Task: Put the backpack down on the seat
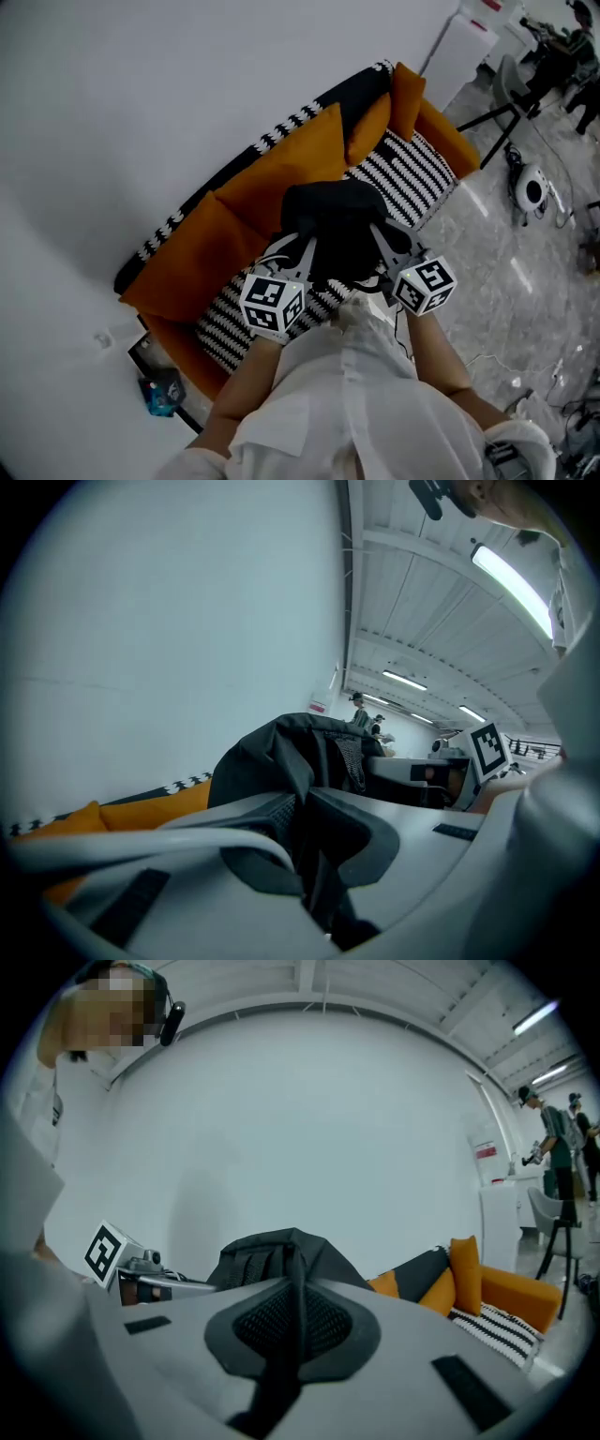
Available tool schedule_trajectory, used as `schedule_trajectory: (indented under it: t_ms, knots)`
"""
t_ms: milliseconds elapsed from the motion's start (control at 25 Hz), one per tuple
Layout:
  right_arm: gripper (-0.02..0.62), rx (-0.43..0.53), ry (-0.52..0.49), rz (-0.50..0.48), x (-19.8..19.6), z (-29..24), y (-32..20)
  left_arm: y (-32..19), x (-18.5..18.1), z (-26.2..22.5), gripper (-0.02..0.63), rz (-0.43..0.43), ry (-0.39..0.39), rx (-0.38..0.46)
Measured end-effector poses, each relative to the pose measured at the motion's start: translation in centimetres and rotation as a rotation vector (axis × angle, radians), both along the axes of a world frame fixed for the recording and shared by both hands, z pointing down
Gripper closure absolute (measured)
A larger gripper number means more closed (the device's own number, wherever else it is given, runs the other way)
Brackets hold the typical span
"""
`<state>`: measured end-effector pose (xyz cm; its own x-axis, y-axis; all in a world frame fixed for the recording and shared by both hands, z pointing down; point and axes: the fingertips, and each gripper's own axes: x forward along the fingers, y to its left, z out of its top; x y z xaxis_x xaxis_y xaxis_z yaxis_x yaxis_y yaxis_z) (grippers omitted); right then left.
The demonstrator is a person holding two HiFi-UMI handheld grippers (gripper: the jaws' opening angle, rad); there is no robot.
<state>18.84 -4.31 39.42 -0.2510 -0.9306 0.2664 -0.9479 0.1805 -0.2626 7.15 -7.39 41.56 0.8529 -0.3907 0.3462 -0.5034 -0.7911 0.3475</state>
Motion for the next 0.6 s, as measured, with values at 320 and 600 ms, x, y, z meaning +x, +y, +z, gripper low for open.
schedule_trajectory:
  t_ms: [320,600]
  knots:
    - [0.568,-0.102,0.017,-0.308,-0.4,5.9,-6.9,-3.4,-0.7,5.3,0.561,-0.286,-0.068,-0.081]
    - [0.569,-0.170,0.054,-0.440,-1.1,11.9,-11.5,-5.9,-1.3,11.6,0.561,-0.451,-0.106,-0.159]
